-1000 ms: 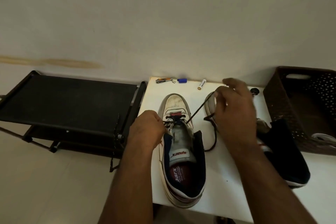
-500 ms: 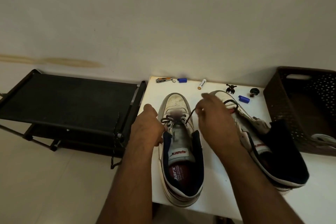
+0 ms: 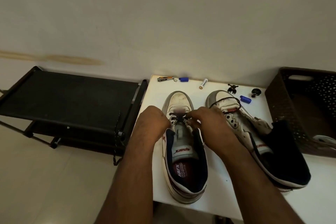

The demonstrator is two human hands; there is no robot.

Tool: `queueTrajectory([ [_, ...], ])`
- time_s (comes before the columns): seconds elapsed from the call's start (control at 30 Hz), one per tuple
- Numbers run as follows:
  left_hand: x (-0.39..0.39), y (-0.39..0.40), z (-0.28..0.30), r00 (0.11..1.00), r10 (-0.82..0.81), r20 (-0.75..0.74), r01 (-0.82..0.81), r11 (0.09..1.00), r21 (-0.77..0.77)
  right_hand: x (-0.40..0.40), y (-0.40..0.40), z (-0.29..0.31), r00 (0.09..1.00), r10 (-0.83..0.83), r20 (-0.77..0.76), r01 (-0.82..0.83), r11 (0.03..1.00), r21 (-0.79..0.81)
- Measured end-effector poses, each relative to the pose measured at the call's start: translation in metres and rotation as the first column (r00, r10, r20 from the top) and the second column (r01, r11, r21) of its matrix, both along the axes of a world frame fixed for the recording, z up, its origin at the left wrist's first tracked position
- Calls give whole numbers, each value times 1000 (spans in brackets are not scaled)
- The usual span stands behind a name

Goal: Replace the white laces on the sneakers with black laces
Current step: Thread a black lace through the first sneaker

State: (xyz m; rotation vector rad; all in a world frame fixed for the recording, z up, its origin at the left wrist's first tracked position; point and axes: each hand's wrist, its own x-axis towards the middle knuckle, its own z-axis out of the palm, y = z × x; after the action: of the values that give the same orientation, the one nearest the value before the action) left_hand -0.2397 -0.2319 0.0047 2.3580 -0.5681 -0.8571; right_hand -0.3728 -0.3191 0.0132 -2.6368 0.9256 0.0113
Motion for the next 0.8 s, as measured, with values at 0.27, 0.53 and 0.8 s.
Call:
queueTrajectory([
  [0.27, 17, 6, -7, 996, 89, 28, -90, 996, 6, -3, 6, -14, 994, -106, 33, 105, 994, 37],
  [0.53, 9, 10, -3, 984, 43, 175, -40, 999, -22, -9, 6, -7, 989, -141, 51, 138, 989, 54],
  [0.8, -18, 5, 61, 946, -171, -276, 74, 941, -330, -14, -1, 60, 454, -618, 642, -421, 486, 766],
])
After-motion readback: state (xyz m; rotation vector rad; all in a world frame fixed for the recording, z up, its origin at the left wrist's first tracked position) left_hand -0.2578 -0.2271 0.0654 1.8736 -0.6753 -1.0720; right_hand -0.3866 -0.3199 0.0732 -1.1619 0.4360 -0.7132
